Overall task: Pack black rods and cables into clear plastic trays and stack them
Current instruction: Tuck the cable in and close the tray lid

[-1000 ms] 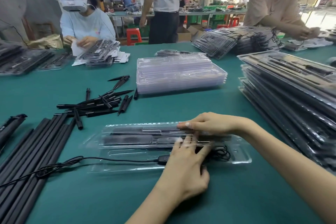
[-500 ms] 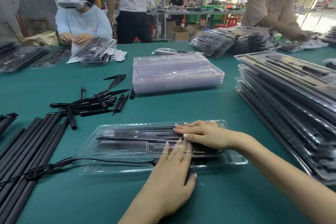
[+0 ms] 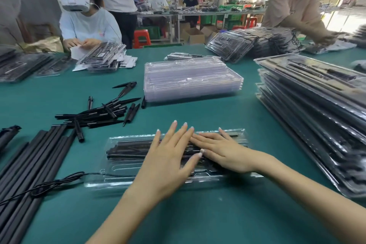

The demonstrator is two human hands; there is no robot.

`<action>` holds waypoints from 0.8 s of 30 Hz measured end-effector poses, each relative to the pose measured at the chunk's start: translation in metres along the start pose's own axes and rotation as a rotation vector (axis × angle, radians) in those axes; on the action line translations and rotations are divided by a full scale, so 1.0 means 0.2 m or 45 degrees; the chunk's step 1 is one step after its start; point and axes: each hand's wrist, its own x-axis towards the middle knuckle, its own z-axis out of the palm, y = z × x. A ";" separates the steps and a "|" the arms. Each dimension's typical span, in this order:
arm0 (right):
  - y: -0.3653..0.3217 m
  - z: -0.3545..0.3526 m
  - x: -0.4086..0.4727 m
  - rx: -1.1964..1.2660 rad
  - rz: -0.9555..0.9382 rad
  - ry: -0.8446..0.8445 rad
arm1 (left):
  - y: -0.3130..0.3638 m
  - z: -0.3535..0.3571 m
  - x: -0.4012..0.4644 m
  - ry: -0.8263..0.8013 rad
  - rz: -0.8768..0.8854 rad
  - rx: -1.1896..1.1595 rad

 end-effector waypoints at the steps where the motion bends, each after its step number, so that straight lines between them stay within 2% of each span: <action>1: 0.00 -0.01 0.00 0.044 -0.019 -0.004 | -0.02 0.04 0.05 -0.056 -0.004 0.065; 3: 0.01 -0.04 -0.01 0.212 -0.067 0.014 | -0.05 0.13 0.10 -0.171 -0.037 0.148; 5: 0.04 -0.09 -0.06 0.569 -0.067 0.098 | -0.08 0.20 0.11 -0.237 -0.095 0.163; 7: 0.06 -0.13 -0.16 1.012 0.036 0.303 | -0.11 0.22 0.11 -0.254 -0.110 0.158; 8: 0.08 -0.14 -0.22 1.129 0.104 0.480 | -0.12 0.23 0.11 -0.264 -0.107 0.140; 10: 0.13 -0.11 -0.34 0.993 0.348 0.903 | -0.12 0.23 0.13 -0.281 -0.102 0.096; 11: 0.15 -0.07 -0.40 0.852 0.512 1.053 | -0.12 0.23 0.13 -0.283 -0.098 0.082; 12: 0.16 -0.04 -0.45 0.759 0.656 1.101 | -0.12 0.23 0.13 -0.286 -0.092 0.069; 14: 0.15 0.03 -0.53 0.771 0.823 0.905 | -0.12 0.22 0.13 -0.318 -0.073 0.042; 16: 0.11 0.09 -0.57 0.921 0.837 0.704 | -0.14 0.21 0.13 -0.385 -0.046 0.021; 20: 0.08 0.10 -0.57 0.998 0.813 0.825 | -0.17 0.19 0.14 -0.506 0.007 -0.019; 22: 0.07 0.11 -0.57 1.147 0.802 0.822 | -0.17 0.19 0.14 -0.522 0.023 -0.022; 24: 0.06 0.11 -0.57 1.114 0.763 0.860 | -0.17 0.20 0.13 -0.497 0.013 -0.046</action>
